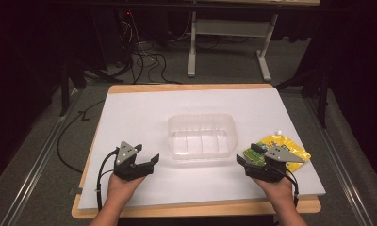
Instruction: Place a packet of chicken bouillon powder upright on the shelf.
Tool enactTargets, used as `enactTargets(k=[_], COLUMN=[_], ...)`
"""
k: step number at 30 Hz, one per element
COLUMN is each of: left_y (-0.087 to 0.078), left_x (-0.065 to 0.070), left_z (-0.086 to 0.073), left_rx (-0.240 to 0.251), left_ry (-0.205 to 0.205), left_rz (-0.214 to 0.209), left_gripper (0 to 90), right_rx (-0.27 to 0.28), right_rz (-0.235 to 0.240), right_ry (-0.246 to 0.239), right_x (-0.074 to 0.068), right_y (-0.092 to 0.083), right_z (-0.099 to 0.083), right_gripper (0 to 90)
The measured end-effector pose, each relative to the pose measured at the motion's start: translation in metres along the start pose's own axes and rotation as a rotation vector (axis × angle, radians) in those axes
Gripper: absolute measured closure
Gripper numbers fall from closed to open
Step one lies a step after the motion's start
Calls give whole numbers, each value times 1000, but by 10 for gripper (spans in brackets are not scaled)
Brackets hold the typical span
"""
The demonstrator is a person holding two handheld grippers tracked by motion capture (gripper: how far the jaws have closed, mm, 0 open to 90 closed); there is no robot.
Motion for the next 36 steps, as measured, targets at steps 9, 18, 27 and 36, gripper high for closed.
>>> enactTargets(k=[9,18,27,36], left_y=[-1,5,3,3], left_x=[4,5,2,4], left_z=[0,-3,-2,-2], left_rx=[4,-20,-6,-5], left_ry=[12,19,11,13], left_rz=[-32,-35,-33,-42], left_gripper=[229,230,233,233], right_rx=[22,19,-5,-10], right_rz=[-26,-60,-145,-211], right_ry=[1,34,98,232], right_x=[5,23,52,91], right_y=[-7,-14,-25,-44], right_z=[1,-2,-12,-27], right_gripper=[289,300,337,388])
Point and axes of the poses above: each handheld gripper's, and its own axes: y roughly forward along the jaws, z roughly out of its top, x roughly to its right, the point moved 4 cm from there along y, roughly forward along the jaws, and after that the axes turned 7 degrees about z, right-handed, at the moved point
